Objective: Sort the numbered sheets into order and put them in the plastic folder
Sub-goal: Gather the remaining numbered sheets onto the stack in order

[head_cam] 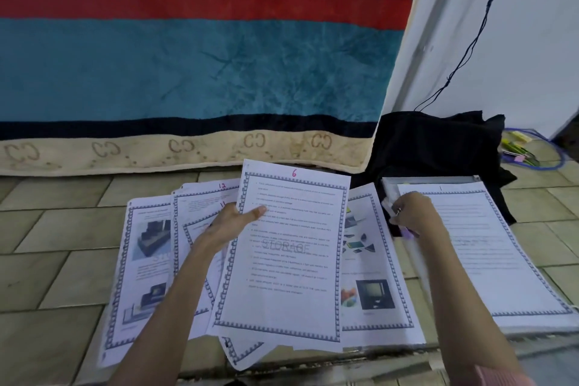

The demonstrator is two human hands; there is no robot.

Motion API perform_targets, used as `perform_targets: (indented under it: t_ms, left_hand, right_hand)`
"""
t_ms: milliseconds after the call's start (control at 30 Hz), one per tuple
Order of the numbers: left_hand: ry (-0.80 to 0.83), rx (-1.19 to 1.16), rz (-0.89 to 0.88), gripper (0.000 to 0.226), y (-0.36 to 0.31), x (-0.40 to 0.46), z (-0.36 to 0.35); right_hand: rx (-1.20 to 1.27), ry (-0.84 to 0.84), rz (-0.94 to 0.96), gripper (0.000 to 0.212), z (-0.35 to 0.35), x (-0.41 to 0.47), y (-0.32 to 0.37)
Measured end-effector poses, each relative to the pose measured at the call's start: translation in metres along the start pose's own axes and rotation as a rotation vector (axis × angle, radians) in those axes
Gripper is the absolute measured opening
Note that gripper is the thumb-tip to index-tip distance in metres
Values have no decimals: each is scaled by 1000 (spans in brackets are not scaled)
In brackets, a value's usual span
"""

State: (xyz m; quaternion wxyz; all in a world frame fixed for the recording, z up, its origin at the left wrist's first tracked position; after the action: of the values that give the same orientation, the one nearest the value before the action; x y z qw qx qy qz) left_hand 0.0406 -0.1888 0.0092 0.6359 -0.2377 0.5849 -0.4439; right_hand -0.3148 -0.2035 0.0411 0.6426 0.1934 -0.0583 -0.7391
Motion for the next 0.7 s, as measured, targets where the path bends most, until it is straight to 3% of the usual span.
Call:
perform_targets:
  t_ms: [133, 267, 367, 433, 533, 700]
  left_hand:
    - [1, -3, 0, 30, -2, -7, 1]
    - [4, 5, -38, 23, -12, -13, -2]
    - [-39, 75, -57, 27, -21, -14, -3]
    - [-30, 107, -61, 30, -28, -16, -6]
    - [-7, 116, -86, 42, -39, -23, -13]
    - [-11, 116, -174, 32, -56, -34, -16]
  right_hand:
    - [303, -130, -47, 13, 42, -14, 6]
    - [1292, -320, -37, 28, 46, -4, 47]
    - [1770, -328, 54, 39, 33, -1, 115]
    - [1752, -399, 218, 45, 36, -1, 150]
    - [1476, -543, 403, 45, 50, -9, 184]
    - [1072, -760, 482, 34, 74, -20, 200]
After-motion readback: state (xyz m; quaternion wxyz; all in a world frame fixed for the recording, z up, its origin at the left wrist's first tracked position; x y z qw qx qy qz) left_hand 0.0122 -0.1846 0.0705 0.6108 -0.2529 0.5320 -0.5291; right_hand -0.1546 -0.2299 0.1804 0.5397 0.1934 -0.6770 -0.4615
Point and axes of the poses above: each hand's wrist, its own x-axis towards the middle knuckle, its own z-axis out of the back of the hand, y = z × x, the point moved 10 cm from there along x, towards the middle knuckle, and after that the axes turned 12 degrees about z, right-handed, at the moved point
